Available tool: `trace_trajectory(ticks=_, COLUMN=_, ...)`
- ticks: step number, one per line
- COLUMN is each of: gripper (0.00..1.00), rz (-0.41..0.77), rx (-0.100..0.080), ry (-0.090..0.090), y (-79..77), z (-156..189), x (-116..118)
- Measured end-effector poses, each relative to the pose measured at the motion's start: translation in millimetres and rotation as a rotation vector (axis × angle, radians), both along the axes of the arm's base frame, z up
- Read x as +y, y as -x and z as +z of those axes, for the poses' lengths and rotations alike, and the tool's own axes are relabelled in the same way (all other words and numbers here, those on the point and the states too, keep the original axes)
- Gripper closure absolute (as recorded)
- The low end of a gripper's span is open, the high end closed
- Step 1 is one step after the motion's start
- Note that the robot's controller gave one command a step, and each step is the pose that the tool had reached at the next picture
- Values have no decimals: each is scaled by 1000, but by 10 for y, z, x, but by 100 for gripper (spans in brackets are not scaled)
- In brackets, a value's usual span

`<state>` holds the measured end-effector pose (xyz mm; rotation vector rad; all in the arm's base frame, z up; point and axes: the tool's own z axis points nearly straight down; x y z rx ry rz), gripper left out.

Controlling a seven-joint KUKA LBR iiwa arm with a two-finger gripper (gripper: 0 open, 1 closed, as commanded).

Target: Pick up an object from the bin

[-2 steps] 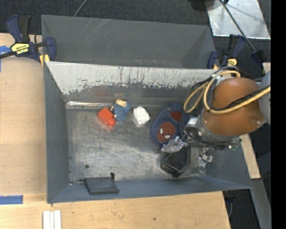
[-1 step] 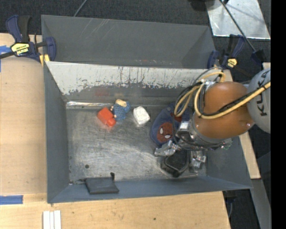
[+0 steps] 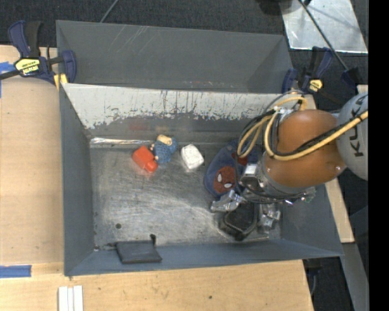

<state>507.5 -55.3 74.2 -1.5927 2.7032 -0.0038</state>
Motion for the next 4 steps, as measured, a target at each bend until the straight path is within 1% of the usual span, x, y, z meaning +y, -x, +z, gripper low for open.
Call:
trace_trajectory(ticks=1, gripper=100, rz=1, rx=-8, ry=-5, y=-23, z=21, x=30)
trace_trajectory(ticks=2, gripper=100, rz=-3, rx=-1, ry=-1, y=-34, z=80, x=26)
trace_trajectory(ticks=3, gripper=100, rz=-6, rx=-1, ry=0, y=-44, z=1091, x=24)
trace_trajectory(ticks=4, gripper=100, rz=-9, rx=5, ry=-2, y=-41, z=1230, x=25)
